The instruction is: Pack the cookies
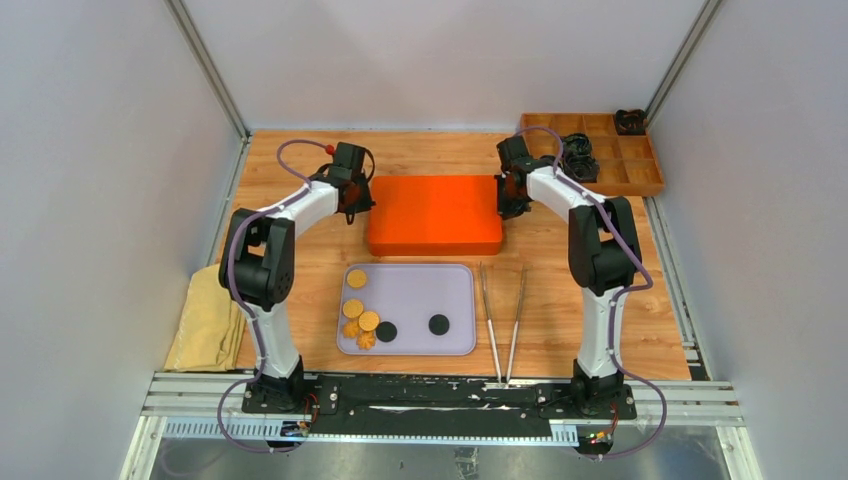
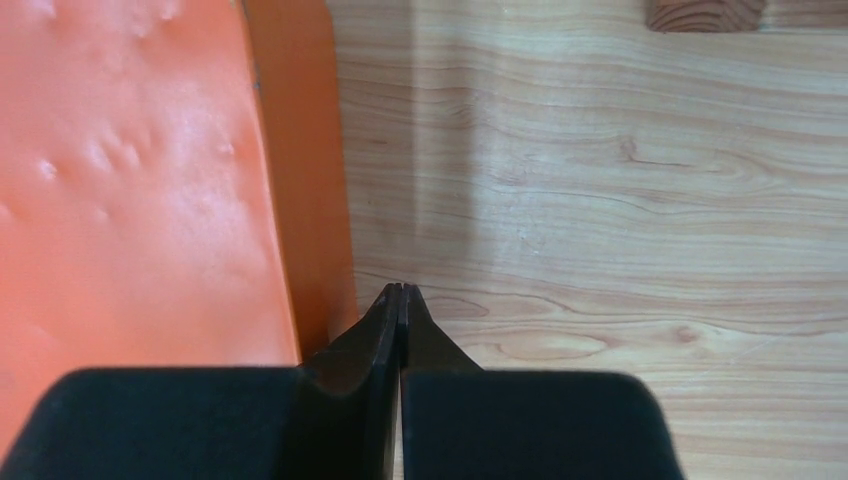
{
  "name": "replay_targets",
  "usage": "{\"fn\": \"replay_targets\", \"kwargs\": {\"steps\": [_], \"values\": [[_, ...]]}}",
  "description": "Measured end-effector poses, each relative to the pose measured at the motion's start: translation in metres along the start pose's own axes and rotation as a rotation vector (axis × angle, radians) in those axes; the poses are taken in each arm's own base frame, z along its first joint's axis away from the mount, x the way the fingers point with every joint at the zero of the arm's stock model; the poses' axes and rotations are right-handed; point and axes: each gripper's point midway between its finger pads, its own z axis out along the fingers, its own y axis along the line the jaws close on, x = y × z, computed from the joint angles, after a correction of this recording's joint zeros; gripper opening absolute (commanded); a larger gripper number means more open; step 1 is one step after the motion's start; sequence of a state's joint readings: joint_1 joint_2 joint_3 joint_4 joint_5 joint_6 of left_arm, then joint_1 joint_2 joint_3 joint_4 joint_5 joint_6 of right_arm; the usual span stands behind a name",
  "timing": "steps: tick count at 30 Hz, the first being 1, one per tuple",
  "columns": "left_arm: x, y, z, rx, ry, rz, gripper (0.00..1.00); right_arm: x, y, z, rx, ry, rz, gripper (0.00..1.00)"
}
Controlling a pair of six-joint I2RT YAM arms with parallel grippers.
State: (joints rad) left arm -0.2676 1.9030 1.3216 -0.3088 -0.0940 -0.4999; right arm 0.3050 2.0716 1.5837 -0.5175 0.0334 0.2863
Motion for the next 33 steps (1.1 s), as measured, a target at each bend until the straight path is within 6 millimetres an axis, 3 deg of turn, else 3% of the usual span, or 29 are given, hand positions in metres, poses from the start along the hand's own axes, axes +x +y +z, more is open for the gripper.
{"fn": "replay_targets", "kwargs": {"steps": [4, 6, 10, 14, 15, 17, 24, 28, 31, 33], "values": [[-0.003, -0.004, -0.007, -0.033, -0.019, 0.022, 0.10, -0.007, -0.006, -0.012, 0.054, -0.037, 0.002, 0.00], [-0.004, -0.003, -0.015, -0.052, -0.033, 0.031, 0.10, -0.010, -0.011, -0.030, 0.085, -0.074, 0.001, 0.00], [-0.012, 0.004, -0.055, -0.067, -0.101, 0.027, 0.10, -0.015, -0.022, -0.087, 0.126, -0.180, 0.003, 0.00], [-0.028, 0.001, -0.103, -0.009, -0.206, 0.007, 0.10, -0.006, -0.017, -0.135, 0.103, -0.272, -0.014, 0.00], [-0.024, 0.002, -0.104, -0.008, -0.207, 0.007, 0.10, 0.007, -0.016, -0.136, 0.093, -0.261, -0.024, 0.00], [-0.022, -0.005, -0.125, 0.037, -0.247, 0.016, 0.10, 0.019, -0.013, -0.147, 0.068, -0.271, -0.036, 0.00], [0.032, -0.019, -0.151, 0.128, -0.210, 0.116, 0.13, 0.092, -0.024, -0.135, 0.060, -0.161, -0.075, 0.00], [0.040, -0.029, -0.199, 0.221, -0.301, 0.164, 0.18, 0.091, -0.018, -0.152, 0.050, -0.215, -0.120, 0.02], [0.036, -0.030, -0.239, 0.296, -0.402, 0.168, 0.34, 0.085, -0.012, -0.169, 0.036, -0.277, -0.156, 0.13], [0.031, -0.022, -0.260, 0.311, -0.465, 0.158, 0.44, 0.080, -0.009, -0.179, 0.025, -0.316, -0.174, 0.14]]}}
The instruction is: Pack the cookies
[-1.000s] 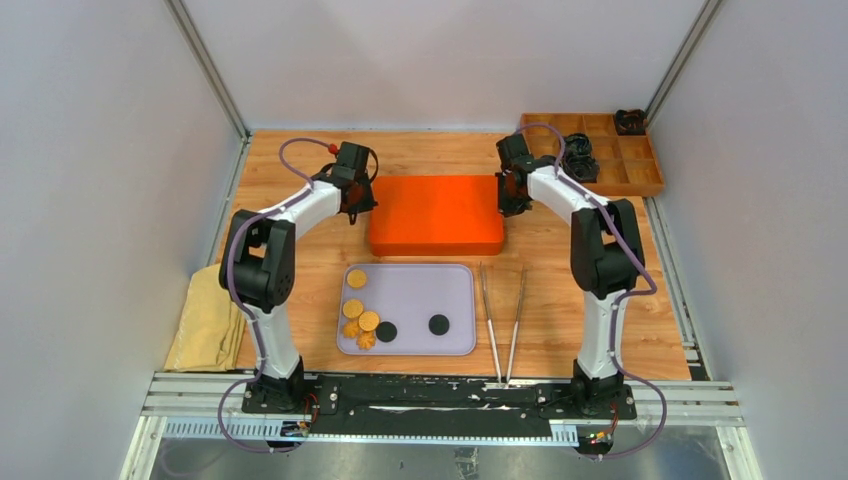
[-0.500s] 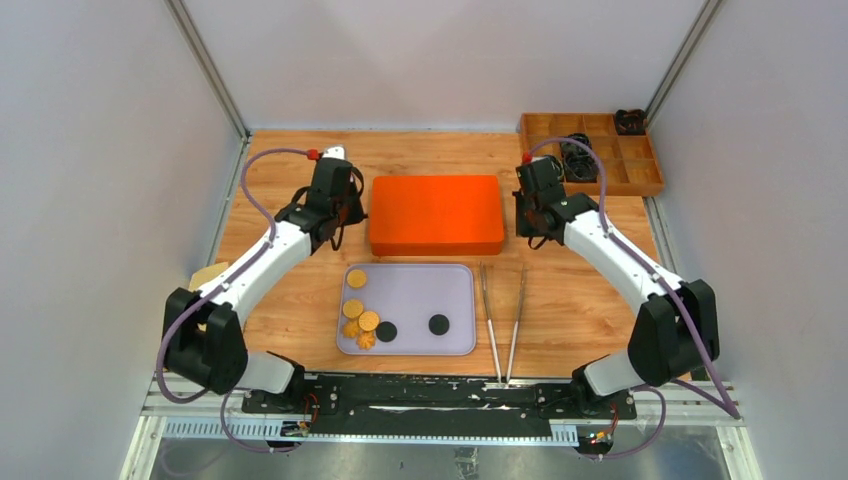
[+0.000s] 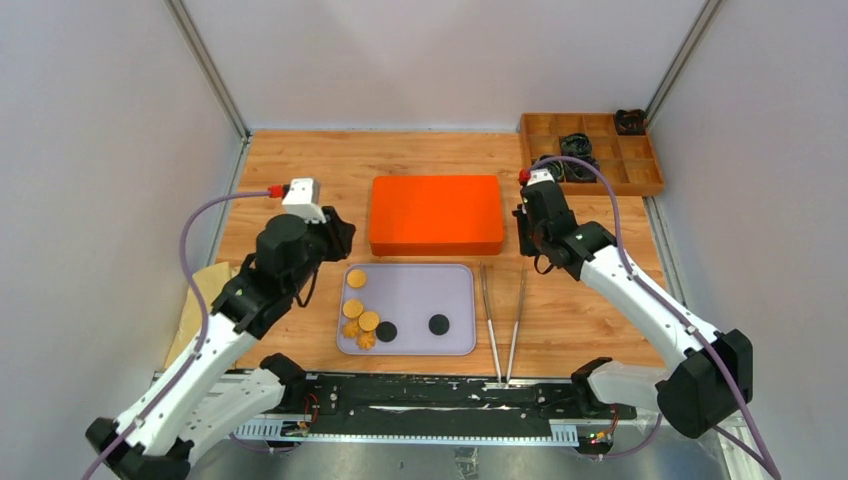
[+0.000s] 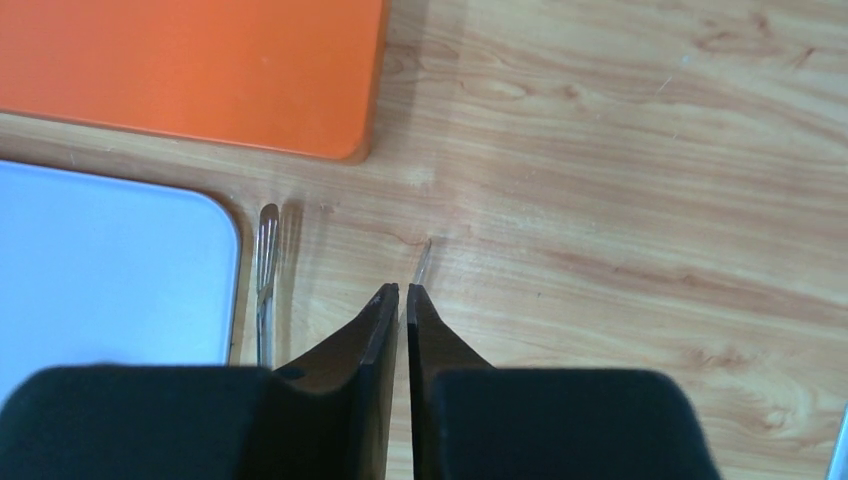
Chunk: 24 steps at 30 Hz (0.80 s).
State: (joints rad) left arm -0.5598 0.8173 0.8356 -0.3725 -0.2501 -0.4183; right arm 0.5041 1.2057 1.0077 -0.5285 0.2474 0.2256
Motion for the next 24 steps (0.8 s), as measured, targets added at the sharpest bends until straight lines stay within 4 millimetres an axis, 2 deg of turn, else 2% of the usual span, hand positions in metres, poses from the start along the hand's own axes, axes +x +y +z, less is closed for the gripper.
{"fn": "replay_targets", "kwargs": {"steps": [2, 4, 6, 8, 13, 16, 19, 24], "values": [[-0.016, 0.005, -0.016, -0.006, -0.072, -0.004, 0.51, -0.007, 0.000, -0.004, -0.004, -0.025, -0.013, 0.14], [-0.026, 0.009, -0.026, -0.015, -0.119, 0.002, 0.52, -0.015, 0.000, -0.005, -0.004, -0.043, -0.028, 0.14], [-0.032, 0.012, -0.027, -0.034, -0.138, 0.010, 0.52, -0.020, 0.002, -0.003, -0.006, -0.047, -0.037, 0.14], [-0.031, 0.013, -0.019, -0.055, -0.125, 0.023, 0.51, -0.023, 0.004, 0.000, -0.011, -0.047, -0.045, 0.14], [-0.003, 0.009, 0.022, -0.076, -0.008, 0.049, 0.48, -0.021, 0.015, 0.007, -0.036, -0.029, -0.064, 0.13], [0.030, 0.007, 0.048, -0.074, 0.084, 0.056, 0.48, -0.018, 0.024, 0.008, -0.058, -0.024, -0.083, 0.14], [0.060, 0.010, 0.058, -0.079, 0.156, 0.069, 0.50, -0.015, 0.038, 0.009, -0.088, -0.018, -0.106, 0.14], [0.073, 0.010, 0.065, -0.088, 0.190, 0.077, 0.51, -0.001, 0.065, 0.019, -0.139, 0.021, -0.166, 0.16]]}}
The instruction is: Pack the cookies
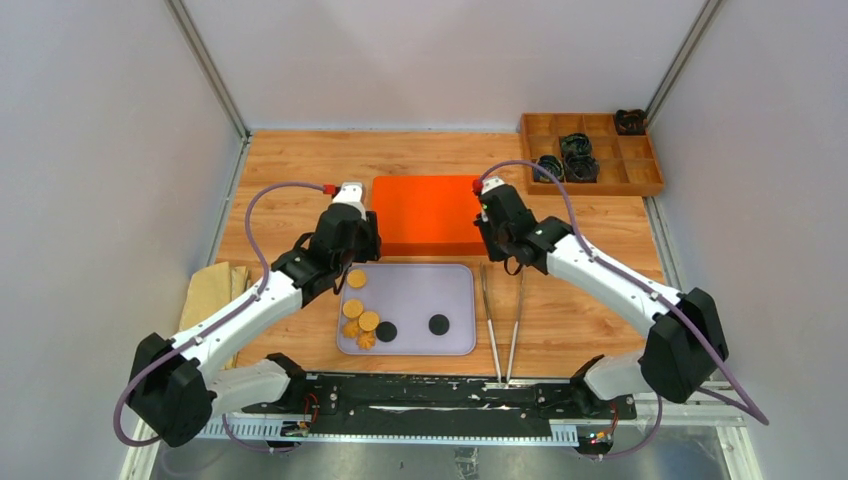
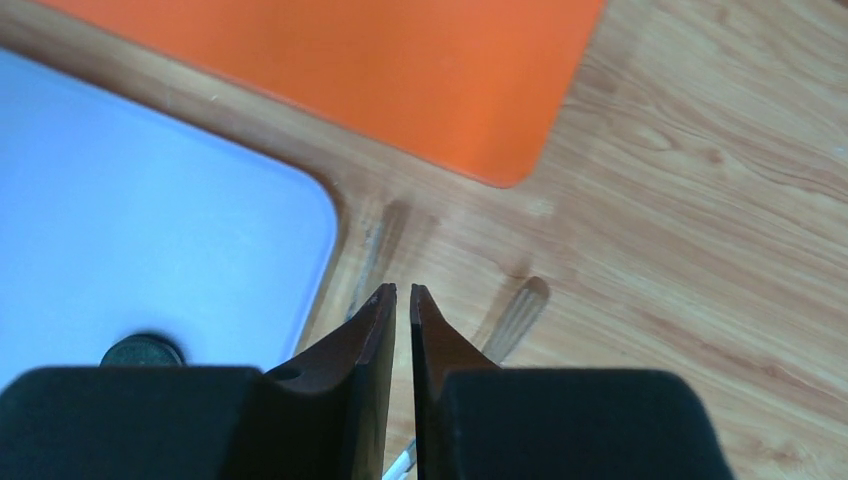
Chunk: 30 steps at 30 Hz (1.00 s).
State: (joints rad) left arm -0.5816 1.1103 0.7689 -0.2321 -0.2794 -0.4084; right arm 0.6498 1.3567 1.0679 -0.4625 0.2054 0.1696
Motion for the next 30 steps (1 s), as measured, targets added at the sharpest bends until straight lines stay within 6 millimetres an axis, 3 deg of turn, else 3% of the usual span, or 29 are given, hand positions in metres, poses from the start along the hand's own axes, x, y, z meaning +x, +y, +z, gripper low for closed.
{"fn": "replay_targets", "kwargs": {"steps": [6, 9, 12, 15, 21, 30], "values": [[0.009, 0.003, -0.008, -0.019, -0.005, -0.023, 0.51, 0.014, 0.051, -0.001, -0.116, 0.027, -0.104, 0.16], [0.028, 0.013, -0.013, -0.036, 0.014, -0.040, 0.51, 0.024, 0.080, -0.003, -0.185, 0.036, -0.136, 0.14], [0.056, 0.025, -0.016, -0.062, 0.061, -0.047, 0.51, 0.041, 0.099, 0.009, -0.225, 0.085, -0.144, 0.08], [0.068, 0.030, -0.018, -0.079, 0.088, -0.046, 0.52, 0.065, 0.106, 0.029, -0.231, 0.158, -0.131, 0.06], [0.053, 0.028, -0.020, -0.088, 0.066, -0.050, 0.52, 0.097, 0.109, 0.056, -0.203, 0.261, -0.116, 0.05], [0.050, 0.024, -0.019, -0.074, 0.070, -0.055, 0.53, 0.098, 0.102, 0.065, -0.125, 0.261, -0.058, 0.01]]}}
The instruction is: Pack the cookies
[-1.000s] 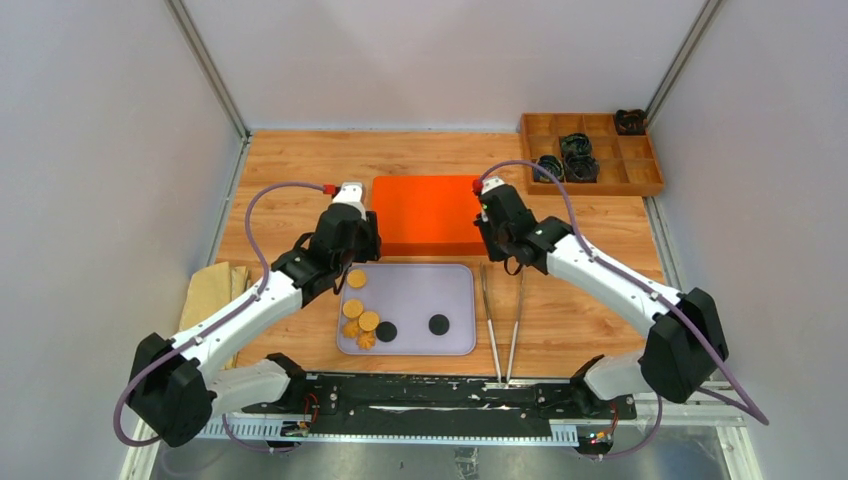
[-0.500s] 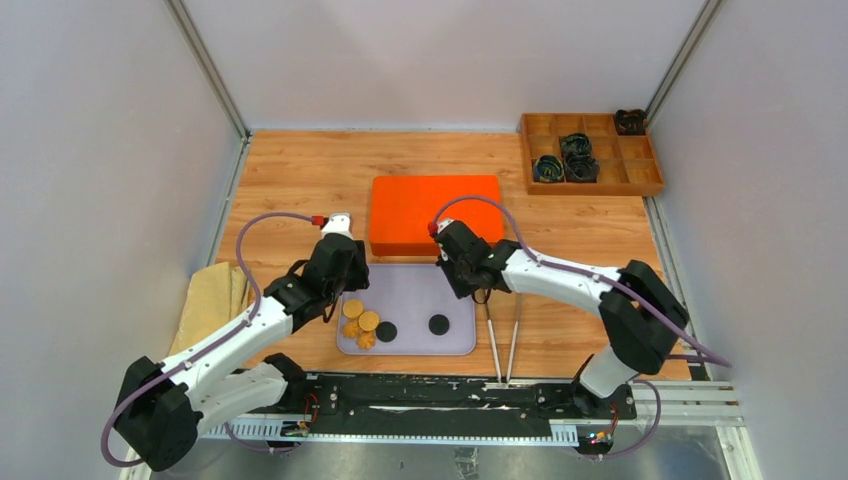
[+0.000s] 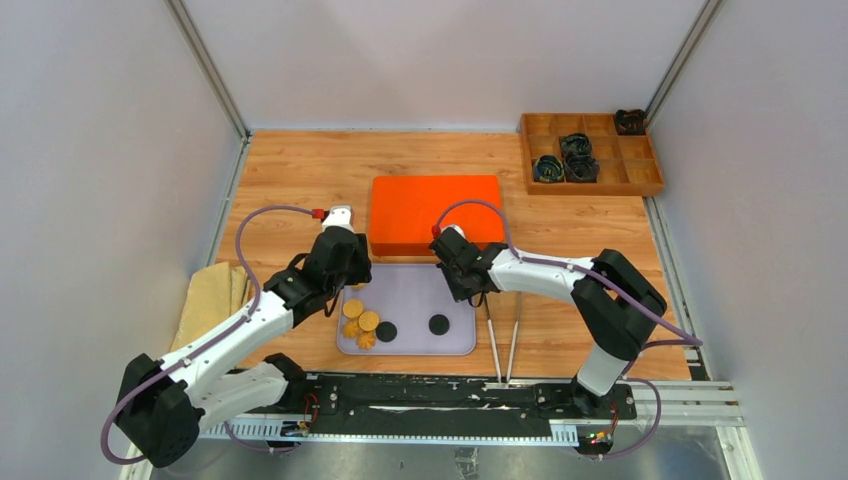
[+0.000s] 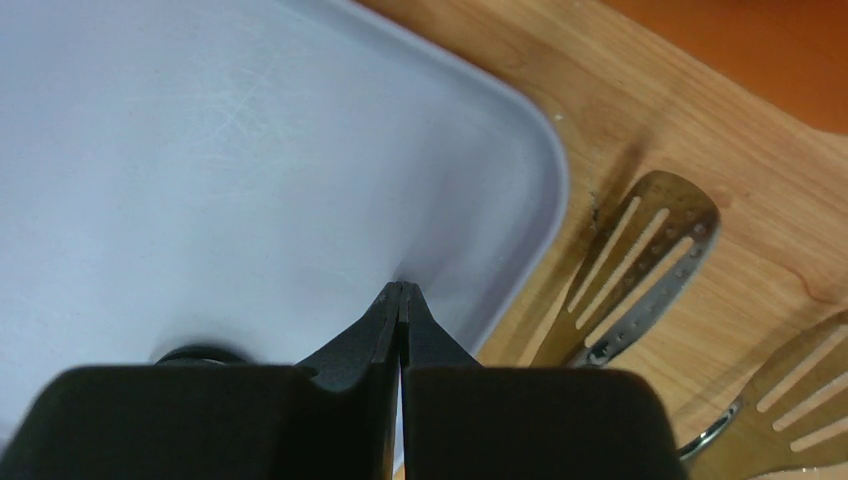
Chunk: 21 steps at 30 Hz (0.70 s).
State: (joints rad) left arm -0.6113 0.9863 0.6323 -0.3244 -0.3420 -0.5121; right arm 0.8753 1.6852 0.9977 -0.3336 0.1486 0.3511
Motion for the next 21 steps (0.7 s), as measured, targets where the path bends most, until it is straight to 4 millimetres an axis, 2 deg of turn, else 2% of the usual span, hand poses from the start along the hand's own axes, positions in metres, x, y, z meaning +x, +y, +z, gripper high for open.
{"fn": "replay_targets", "kwargs": {"steps": [6, 12, 21], "values": [[-0.005, -0.003, 0.001, 0.004, -0.002, 0.002, 0.53, 0.004, -0.025, -0.001, 0.111, 0.029, 0.099, 0.01], [-0.011, -0.012, 0.007, 0.018, 0.004, 0.004, 0.53, -0.002, -0.043, 0.003, 0.169, 0.025, 0.180, 0.00], [-0.010, -0.014, 0.009, 0.022, 0.009, 0.007, 0.54, -0.003, -0.093, 0.004, 0.286, 0.029, 0.267, 0.00]]}}
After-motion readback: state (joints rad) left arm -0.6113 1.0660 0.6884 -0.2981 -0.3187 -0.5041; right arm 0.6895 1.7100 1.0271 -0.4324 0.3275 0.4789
